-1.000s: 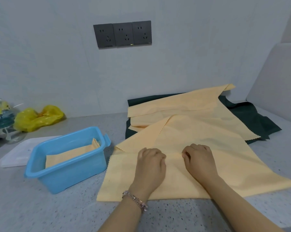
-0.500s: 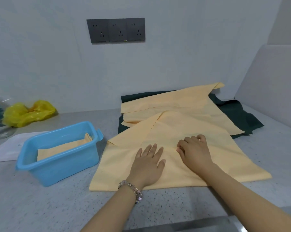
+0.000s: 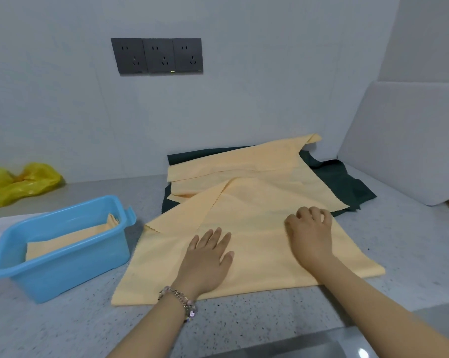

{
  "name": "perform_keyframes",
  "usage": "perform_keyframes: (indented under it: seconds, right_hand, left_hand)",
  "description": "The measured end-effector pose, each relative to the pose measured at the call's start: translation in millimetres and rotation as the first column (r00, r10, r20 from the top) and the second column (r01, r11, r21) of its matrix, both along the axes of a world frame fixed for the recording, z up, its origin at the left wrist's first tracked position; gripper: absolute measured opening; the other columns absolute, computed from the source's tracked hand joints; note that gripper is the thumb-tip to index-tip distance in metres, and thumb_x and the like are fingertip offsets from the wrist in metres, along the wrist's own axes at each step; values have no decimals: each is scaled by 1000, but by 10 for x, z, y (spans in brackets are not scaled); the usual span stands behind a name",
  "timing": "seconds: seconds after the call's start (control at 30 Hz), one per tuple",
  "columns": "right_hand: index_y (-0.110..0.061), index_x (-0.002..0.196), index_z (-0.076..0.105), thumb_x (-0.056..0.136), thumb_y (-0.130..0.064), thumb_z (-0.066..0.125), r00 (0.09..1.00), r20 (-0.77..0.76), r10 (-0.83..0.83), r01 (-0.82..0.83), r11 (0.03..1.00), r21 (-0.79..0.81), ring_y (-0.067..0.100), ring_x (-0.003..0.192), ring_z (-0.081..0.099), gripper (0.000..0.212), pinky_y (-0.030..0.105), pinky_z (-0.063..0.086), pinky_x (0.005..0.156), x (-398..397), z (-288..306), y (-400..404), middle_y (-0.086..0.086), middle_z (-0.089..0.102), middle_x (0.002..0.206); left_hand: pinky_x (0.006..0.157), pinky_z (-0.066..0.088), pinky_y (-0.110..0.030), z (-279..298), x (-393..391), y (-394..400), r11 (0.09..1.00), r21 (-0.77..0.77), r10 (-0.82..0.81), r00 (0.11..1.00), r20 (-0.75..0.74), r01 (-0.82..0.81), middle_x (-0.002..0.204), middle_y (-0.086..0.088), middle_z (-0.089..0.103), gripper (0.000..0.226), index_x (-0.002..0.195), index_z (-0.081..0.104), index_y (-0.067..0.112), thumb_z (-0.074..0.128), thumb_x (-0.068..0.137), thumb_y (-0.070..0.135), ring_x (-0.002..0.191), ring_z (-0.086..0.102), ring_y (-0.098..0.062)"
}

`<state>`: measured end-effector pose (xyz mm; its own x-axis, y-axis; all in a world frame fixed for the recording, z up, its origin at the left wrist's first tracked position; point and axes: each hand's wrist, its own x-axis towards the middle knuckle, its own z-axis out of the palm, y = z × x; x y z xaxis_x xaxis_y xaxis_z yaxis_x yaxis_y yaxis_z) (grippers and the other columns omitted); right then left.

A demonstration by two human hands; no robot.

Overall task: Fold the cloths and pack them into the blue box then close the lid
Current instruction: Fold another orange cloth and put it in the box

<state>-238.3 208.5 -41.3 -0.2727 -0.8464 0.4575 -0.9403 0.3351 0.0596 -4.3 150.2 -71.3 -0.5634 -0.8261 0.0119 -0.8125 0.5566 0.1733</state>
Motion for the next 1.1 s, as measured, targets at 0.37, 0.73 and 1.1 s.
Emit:
perform_keyframes:
  seconds: [0.37, 0.73, 1.1]
  right_hand:
    - [-29, 130, 41, 96, -42, 31, 916, 275, 291, -306, 952, 14, 17, 117, 35, 38, 30, 24, 93, 705, -334, -1, -8, 41, 127]
    - [-31, 129, 41, 95, -44, 29, 923, 254, 290, -295, 955, -18, 15, 116, 35, 38, 28, 24, 92, 734, -372, -7, -10, 41, 126]
    - [-22, 132, 47, 84, -35, 62, 914, 231, 333, -293, 937, -189, 26, 112, 47, 52, 38, 34, 92, 753, -230, 32, 4, 50, 125]
  left_hand:
    - [117, 14, -29, 110, 18, -88, 972, 233, 142, 859, -491, -28, 148, 4, 37, 38, 133, 51, 24, 45, 96, 26, 141, 26, -12]
    - [89, 27, -32, 125, 117, -699, 840, 52, 486, 707, -513, -540, 115, -2, 53, 27, 110, 61, 22, 63, 86, 34, 115, 44, -22]
    - [78, 43, -32, 440, 328, -457, 928, 23, 280, 654, -702, -373, 91, 1, 66, 12, 86, 71, 15, 59, 90, 18, 87, 57, -17]
